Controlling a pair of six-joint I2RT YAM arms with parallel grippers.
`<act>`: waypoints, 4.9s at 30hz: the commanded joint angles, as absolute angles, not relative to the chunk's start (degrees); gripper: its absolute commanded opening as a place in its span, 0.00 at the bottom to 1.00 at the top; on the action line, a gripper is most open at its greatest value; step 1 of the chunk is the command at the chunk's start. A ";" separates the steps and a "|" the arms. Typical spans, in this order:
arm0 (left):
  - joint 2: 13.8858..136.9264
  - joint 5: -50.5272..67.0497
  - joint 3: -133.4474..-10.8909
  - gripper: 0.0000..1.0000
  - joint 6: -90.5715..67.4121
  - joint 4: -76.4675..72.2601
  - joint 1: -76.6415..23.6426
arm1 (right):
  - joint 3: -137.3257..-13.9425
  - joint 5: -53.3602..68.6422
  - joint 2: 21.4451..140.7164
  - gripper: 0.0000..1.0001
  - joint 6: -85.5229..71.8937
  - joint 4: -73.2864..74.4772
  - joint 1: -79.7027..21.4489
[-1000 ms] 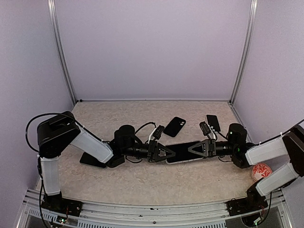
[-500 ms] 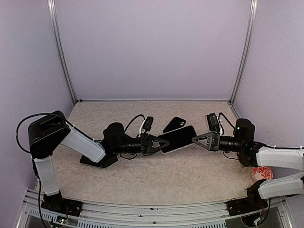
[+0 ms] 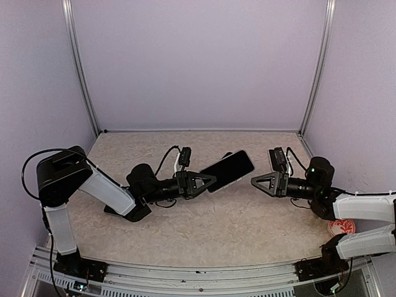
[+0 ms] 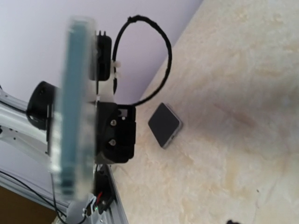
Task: Put the phone into the phone case
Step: Press the phone case against the phone.
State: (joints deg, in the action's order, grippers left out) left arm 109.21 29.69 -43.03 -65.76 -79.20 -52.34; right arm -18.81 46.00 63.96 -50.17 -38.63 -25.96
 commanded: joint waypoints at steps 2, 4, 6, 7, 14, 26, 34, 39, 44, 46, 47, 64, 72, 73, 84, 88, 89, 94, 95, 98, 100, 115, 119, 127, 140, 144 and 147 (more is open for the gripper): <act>109.81 26.42 -43.81 0.00 -67.16 -91.59 -53.83 | -20.27 43.09 63.57 0.69 -51.02 -42.88 -27.98; 111.02 25.88 -44.49 0.00 -67.69 -92.69 -54.41 | -20.96 41.75 64.23 0.68 -50.79 -42.82 -28.92; 112.02 25.21 -44.85 0.00 -68.01 -93.44 -54.88 | -21.84 40.68 65.28 0.68 -50.51 -42.72 -30.02; 112.66 24.67 -44.86 0.00 -68.05 -93.89 -55.07 | -22.26 40.35 65.85 0.68 -50.34 -42.72 -30.54; 114.08 22.50 -45.43 0.00 -67.78 -93.47 -56.09 | -25.62 38.13 68.68 0.66 -48.61 -41.62 -33.35; 113.62 19.15 -43.35 0.00 -66.89 -94.10 -56.55 | -29.55 37.01 70.99 0.55 -43.57 -35.86 -36.87; 112.82 18.24 -42.69 0.00 -66.56 -92.92 -56.64 | -28.86 38.64 70.09 0.55 -41.77 -35.83 -38.29; 114.01 18.29 -43.27 0.00 -66.80 -92.58 -57.53 | -29.88 36.37 69.98 0.57 -42.28 -35.99 -38.32; 113.78 17.93 -43.33 0.00 -65.88 -91.38 -57.92 | -31.71 36.38 71.67 0.57 -43.17 -36.99 -38.32; 113.41 17.93 -43.42 0.00 -65.30 -90.47 -57.94 | -32.15 36.52 72.02 0.56 -43.72 -37.82 -38.32; 113.17 17.86 -43.38 0.00 -65.08 -90.22 -58.07 | -32.22 36.60 72.06 0.56 -44.03 -38.38 -38.32; 113.39 18.69 -43.83 0.11 -64.47 -89.01 -58.36 | -34.87 38.67 74.76 0.02 -44.89 -39.17 -38.66; 111.86 21.42 -40.81 0.40 -62.53 -88.75 -57.80 | -35.31 40.12 72.96 0.00 -43.94 -36.54 -38.60; 111.68 22.59 -40.58 0.43 -62.29 -88.58 -57.56 | -35.39 40.60 72.46 0.00 -43.42 -35.96 -38.58; 106.03 31.52 -36.62 0.58 -55.93 -81.14 -53.01 | -36.60 42.94 68.36 0.00 -38.51 -27.03 -38.06; 103.34 33.37 -39.08 0.59 -49.76 -71.59 -53.34 | -37.43 46.12 70.26 0.00 -38.42 -25.69 -37.94; 102.99 34.18 -39.83 0.59 -48.68 -69.88 -53.35 | -37.75 47.27 71.01 0.00 -38.42 -25.33 -37.93; 102.65 37.33 -42.57 0.58 -45.58 -64.56 -53.52 | -38.25 52.35 73.64 0.00 -39.41 -25.67 -37.96; 102.81 37.83 -42.95 0.58 -45.39 -64.03 -53.53 | -38.28 52.80 73.85 0.00 -39.49 -25.74 -37.97; 103.67 39.36 -43.62 0.57 -45.52 -63.81 -53.58 | -38.41 53.59 74.30 0.00 -39.47 -25.50 -37.96; 104.03 39.77 -43.81 0.57 -45.53 -63.81 -53.68 | -38.60 54.67 74.88 0.00 -39.57 -25.64 -37.92; 106.07 42.65 -47.21 0.16 -42.50 -58.61 -55.29 | -39.55 56.63 79.53 0.00 -39.93 -23.89 -38.05; 105.80 41.55 -47.12 0.03 -41.51 -57.37 -55.41 | -39.72 56.28 79.54 0.00 -39.55 -23.39 -38.05; 105.04 38.57 -46.58 0.00 -41.35 -58.04 -55.45 | -39.77 54.49 78.67 0.20 -38.90 -22.52 -37.98; 103.99 29.07 -42.95 0.00 -46.42 -70.57 -55.41 | -37.12 46.68 73.32 0.62 -40.01 -24.26 -38.03; 103.93 25.73 -41.30 0.00 -48.96 -75.94 -55.53 | -35.12 45.31 72.44 0.62 -42.30 -28.36 -37.99; 105.02 24.36 -41.15 0.00 -51.34 -80.01 -55.79 | -33.94 44.80 72.41 0.61 -44.54 -32.07 -37.98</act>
